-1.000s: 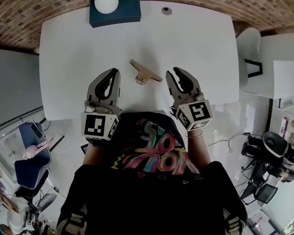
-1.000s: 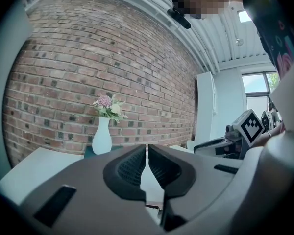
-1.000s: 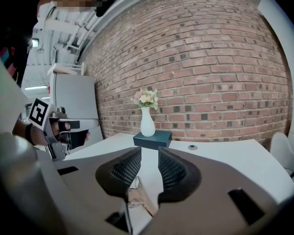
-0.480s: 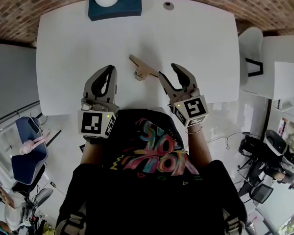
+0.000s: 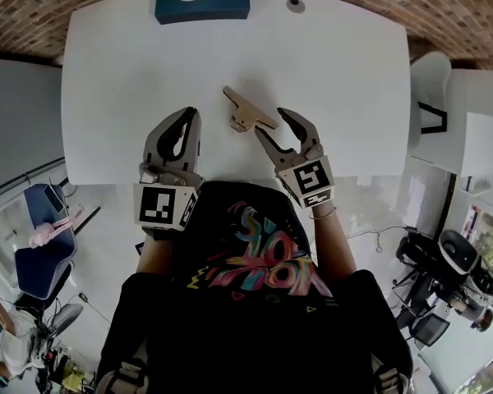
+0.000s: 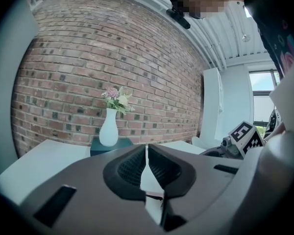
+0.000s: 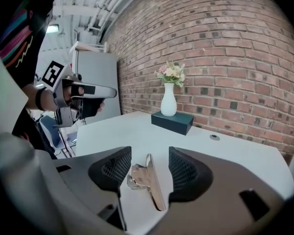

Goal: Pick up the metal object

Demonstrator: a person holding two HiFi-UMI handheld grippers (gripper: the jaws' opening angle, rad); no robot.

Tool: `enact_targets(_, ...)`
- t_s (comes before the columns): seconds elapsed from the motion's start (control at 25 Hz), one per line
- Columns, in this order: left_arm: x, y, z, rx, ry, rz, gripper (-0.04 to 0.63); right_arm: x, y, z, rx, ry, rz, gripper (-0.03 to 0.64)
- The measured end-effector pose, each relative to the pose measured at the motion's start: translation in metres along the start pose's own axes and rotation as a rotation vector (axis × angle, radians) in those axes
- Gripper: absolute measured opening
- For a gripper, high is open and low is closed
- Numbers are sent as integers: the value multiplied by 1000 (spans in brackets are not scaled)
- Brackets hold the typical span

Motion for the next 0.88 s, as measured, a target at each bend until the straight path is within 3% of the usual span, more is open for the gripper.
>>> enact_targets(0.36, 9, -19, -3, 24, 32, -30, 34, 21, -22, 44, 98, 58, -117, 250)
enact_targets(0.88, 21, -37, -6, 57, 67, -61, 34, 28, -53, 94, 148, -29, -171, 250)
Point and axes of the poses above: the fingertips, and each gripper's own axes: z forward along the fingers, x to its left, y out of its top, the point moved 9 cm from there along -z, backward along the fingers, and after that the axes turned 10 degrees about x, right-handed, at the moved point
